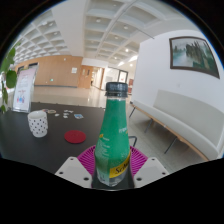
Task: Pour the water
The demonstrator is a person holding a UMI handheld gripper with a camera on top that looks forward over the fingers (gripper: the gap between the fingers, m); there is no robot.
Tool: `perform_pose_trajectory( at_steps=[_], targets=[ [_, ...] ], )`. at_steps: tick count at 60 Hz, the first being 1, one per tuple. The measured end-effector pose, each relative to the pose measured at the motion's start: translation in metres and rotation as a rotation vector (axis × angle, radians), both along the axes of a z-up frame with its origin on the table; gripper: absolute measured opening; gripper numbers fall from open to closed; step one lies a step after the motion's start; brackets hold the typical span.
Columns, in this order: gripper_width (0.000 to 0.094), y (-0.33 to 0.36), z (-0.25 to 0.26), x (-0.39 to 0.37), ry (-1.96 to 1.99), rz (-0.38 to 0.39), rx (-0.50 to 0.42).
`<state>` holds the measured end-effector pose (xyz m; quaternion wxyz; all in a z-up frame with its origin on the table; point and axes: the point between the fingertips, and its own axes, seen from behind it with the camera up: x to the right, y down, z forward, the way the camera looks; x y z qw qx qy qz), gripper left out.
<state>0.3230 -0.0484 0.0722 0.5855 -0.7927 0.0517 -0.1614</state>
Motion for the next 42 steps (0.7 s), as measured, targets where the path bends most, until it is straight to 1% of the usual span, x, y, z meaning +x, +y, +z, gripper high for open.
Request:
perform_pose_trajectory(
  at_steps=[4,9,15,19,23,30,32,38,42],
  targets=[
    [0.0414,-0.005,0.010,0.012,-0.057,-0.033,-0.012],
    [0.0415,0.000,0.040,0.029,-0.159,-0.092,-0.008],
    [0.0415,0.010,0.105,0.050,-0.386,-0.170,0.012],
    [0.0414,0.029,0.155,0.057,-0.579,-0.196,0.035],
    [0.0416,0.046,0.206,0.045,-0.792,-0.214,0.065],
    [0.0416,0.084,0.279,-0.003,-1.168,-0.192,0.113],
    [0.0414,0.097,0.288,-0.022,-1.276,-0.173,0.119],
    [0.0416,0.131,0.297,-0.084,-1.624,-0.096,0.127],
    [0.0415,0.150,0.282,-0.125,-1.845,-0.022,0.129]
  ],
)
